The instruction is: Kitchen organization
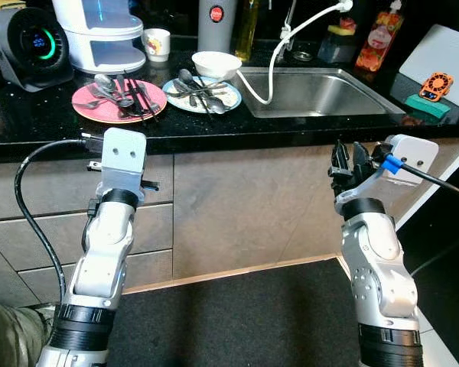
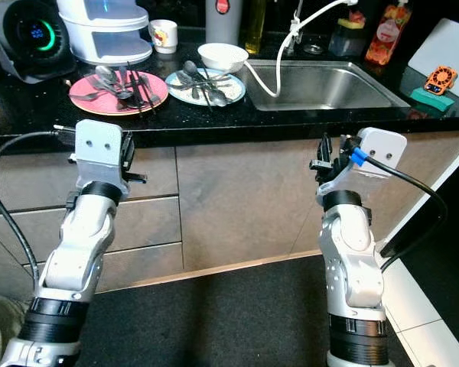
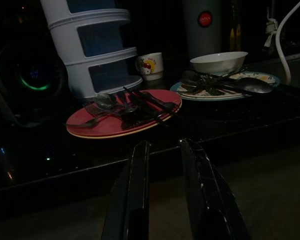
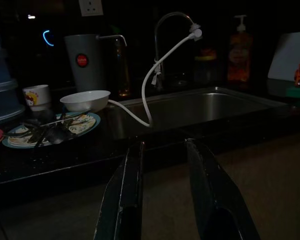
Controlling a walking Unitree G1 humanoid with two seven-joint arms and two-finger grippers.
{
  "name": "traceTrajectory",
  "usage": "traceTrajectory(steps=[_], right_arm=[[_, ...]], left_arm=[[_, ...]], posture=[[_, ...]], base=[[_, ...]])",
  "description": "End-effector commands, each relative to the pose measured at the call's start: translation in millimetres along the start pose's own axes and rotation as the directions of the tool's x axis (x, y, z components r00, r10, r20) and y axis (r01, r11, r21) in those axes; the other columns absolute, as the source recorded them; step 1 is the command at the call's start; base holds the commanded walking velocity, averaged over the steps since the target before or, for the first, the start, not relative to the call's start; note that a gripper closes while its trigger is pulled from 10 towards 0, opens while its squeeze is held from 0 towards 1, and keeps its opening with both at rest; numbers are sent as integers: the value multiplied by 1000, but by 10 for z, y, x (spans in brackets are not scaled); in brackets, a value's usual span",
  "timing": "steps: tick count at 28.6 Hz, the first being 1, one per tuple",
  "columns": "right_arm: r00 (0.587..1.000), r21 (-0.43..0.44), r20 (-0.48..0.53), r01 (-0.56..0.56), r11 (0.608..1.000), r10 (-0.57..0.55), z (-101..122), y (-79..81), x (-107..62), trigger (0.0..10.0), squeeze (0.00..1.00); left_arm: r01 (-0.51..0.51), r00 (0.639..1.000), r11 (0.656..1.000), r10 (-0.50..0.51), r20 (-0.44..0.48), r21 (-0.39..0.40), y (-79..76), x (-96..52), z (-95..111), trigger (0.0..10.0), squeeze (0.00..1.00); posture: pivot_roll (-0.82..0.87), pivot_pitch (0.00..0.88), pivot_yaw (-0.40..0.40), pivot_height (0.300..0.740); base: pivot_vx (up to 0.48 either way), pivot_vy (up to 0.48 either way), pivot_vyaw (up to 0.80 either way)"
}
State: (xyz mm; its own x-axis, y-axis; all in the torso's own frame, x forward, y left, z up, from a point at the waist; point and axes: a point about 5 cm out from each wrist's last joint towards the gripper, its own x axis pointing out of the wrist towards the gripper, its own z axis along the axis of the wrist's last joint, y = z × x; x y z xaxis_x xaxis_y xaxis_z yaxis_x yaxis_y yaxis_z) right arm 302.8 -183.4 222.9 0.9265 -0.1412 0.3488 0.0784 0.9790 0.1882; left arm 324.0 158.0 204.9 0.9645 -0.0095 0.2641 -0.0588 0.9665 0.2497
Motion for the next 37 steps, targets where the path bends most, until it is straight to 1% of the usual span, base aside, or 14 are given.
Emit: traceTrajectory(steps=[1, 3, 12, 22, 28, 34, 37], right_arm=[[1000, -7, -2, 16, 1000, -16, 9, -48, 0, 10000, 0], [1000, -6, -2, 15, 1000, -15, 6, -46, 1, 10000, 0], [1000, -8, -2, 10, 1000, -10, 3, -39, 2, 10000, 0], [1000, -30, -4, -9, 999, 9, -13, -17, -10, 10000, 0], [1000, -30, 2, -5, 1000, 5, -7, -19, -12, 10000, 0], [1000, -32, 9, 6, 999, -5, 2, -37, -13, 10000, 0], [1000, -30, 15, 11, 999, -11, 10, -47, -9, 10000, 0]], left_arm=[[22, 1000, 1000, -22, -12, 3, -55, 10, -11, 10000, 0], [27, 1000, 1000, -27, -10, 5, -59, 14, -12, 10000, 0], [23, 1000, 1000, -23, -11, 6, -54, 22, -15, 10000, 0], [21, 1000, 1000, -21, -8, 8, -49, 13, -12, 10000, 0], [22, 1000, 1000, -22, -3, 14, -49, 9, -7, 10000, 0], [25, 1000, 999, -26, 11, 27, -54, 7, 9, 10000, 0], [28, 999, 999, -29, 33, 40, -57, 6, 34, 10000, 0]], posture=[[33, 0, -50, 740], [27, 0, -48, 740], [27, 0, -48, 740], [29, 0, -49, 740], [31, 0, -48, 740], [31, 0, -48, 740], [30, 0, -52, 740]], base=[[0, 0, 0], [197, 0, 0], [480, 0, 0], [430, 0, 0], [379, 0, 480], [375, 0, 780], [371, 0, 800]])
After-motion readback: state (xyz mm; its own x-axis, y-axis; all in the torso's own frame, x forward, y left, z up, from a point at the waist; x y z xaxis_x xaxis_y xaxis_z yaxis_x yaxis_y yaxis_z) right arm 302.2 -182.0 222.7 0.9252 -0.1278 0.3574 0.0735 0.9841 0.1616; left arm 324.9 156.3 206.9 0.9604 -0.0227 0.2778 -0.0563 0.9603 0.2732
